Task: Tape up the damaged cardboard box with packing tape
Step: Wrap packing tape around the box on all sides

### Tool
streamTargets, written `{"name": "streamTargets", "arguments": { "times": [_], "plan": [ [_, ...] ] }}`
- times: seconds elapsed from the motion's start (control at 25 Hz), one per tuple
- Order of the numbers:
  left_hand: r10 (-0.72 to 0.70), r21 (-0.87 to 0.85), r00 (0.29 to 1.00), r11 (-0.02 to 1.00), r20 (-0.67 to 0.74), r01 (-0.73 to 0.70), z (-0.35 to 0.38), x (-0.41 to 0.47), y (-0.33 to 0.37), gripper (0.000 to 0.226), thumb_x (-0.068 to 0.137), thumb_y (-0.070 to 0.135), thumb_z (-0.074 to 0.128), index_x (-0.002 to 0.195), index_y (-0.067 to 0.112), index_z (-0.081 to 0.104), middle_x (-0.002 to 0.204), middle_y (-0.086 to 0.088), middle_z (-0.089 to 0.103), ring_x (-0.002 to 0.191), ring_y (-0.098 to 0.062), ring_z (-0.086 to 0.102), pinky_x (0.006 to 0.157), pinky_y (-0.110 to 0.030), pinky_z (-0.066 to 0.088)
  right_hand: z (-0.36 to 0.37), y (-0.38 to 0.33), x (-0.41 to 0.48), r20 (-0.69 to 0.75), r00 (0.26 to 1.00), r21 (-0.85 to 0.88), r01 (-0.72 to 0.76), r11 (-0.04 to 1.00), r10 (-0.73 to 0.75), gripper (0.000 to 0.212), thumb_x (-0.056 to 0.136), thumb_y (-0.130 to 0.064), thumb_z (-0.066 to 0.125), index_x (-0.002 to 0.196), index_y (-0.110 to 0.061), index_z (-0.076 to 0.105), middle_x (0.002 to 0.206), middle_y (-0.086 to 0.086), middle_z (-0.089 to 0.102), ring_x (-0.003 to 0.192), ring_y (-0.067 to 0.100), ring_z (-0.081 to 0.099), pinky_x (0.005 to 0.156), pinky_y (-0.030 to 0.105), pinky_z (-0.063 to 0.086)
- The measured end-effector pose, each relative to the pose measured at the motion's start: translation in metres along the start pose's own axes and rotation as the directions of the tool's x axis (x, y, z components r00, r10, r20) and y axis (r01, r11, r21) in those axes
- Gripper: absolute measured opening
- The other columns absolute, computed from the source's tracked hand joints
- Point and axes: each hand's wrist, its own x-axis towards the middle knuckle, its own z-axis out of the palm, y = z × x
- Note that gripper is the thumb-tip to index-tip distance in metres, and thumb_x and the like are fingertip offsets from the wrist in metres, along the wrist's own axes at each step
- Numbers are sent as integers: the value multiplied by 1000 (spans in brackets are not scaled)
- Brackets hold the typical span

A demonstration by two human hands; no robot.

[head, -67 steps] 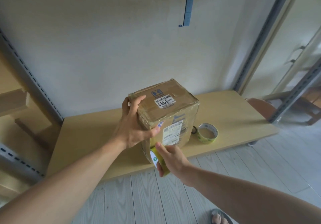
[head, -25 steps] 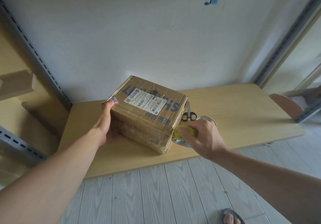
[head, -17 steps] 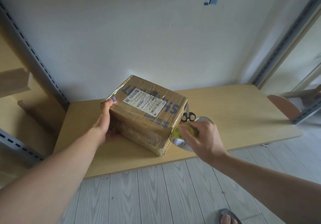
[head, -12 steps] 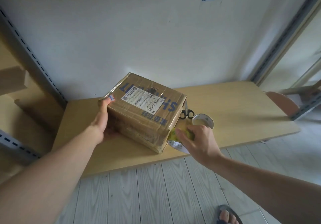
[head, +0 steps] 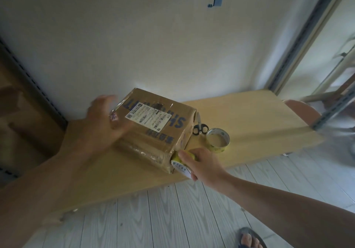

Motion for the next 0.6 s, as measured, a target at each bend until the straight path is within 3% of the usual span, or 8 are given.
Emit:
{"name": "streamTargets", "arguments": {
  "times": [0.04,0.08,0.12,0.16,0.24,0.36,0.52,0.6],
  "plan": [
    [207,90,961,970,182,-226,0,-2,14,115,63,73,77,155,33,22,165,-4,17,152,-25,20,120,-50,22,-1,0,-1,18,1000,5,-13,1000,13,50,97,-51,54,59,-19,58,48,3,57,36,9,45,38,20,34],
    [314,170,864,899,393,-404,8,-4,25,127,53,82,73,155,43,8,168,3,0,156,-22,4,123,-52,11,-2,0,-1,22,1000,7,-19,1000,19,49,97,-51,56,58,-21,57,48,0,57,37,8,45,39,20,33],
    [324,233,767,824,555,-517,20,-8,35,136,48,87,70,153,50,-8,167,7,-19,155,-19,-14,123,-51,-1,-3,2,0,9,1000,-2,-19,1000,19,48,95,-50,58,57,-22,53,48,-4,56,38,5,45,41,18,33],
    [295,290,729,776,618,-560,32,-15,42,142,46,89,70,149,53,-22,163,8,-34,152,-18,-28,123,-50,-9,-2,3,1,-16,1000,3,-18,1000,18,47,93,-51,62,57,-22,50,48,-10,54,41,2,46,44,16,33],
    [262,380,762,743,592,-551,55,-21,38,144,50,94,63,142,51,-39,160,2,-41,148,-22,-35,124,-54,-9,-2,7,4,-41,993,171,-101,980,109,45,87,-59,64,71,-18,56,60,-15,57,56,2,52,56,20,40],
    [268,453,817,724,510,-520,65,-21,36,134,55,100,49,142,49,-39,166,-4,-28,154,-27,-22,124,-56,4,-8,11,12,121,914,496,-394,774,388,52,92,-64,51,111,-16,63,105,2,68,93,15,64,71,32,50],
    [313,461,834,719,454,-520,67,-7,44,134,50,101,54,153,51,-15,163,-6,4,150,-29,10,116,-52,23,-10,24,18,230,847,563,-518,644,480,67,94,-70,36,117,-12,61,118,12,68,105,27,64,82,44,52],
    [299,436,808,720,508,-540,69,2,44,139,47,98,58,151,51,-21,165,-8,-15,154,-33,-8,121,-55,9,-5,31,20,308,841,592,-536,601,445,75,91,-76,29,125,-16,60,123,11,68,113,30,63,90,50,50]
  ]
}}
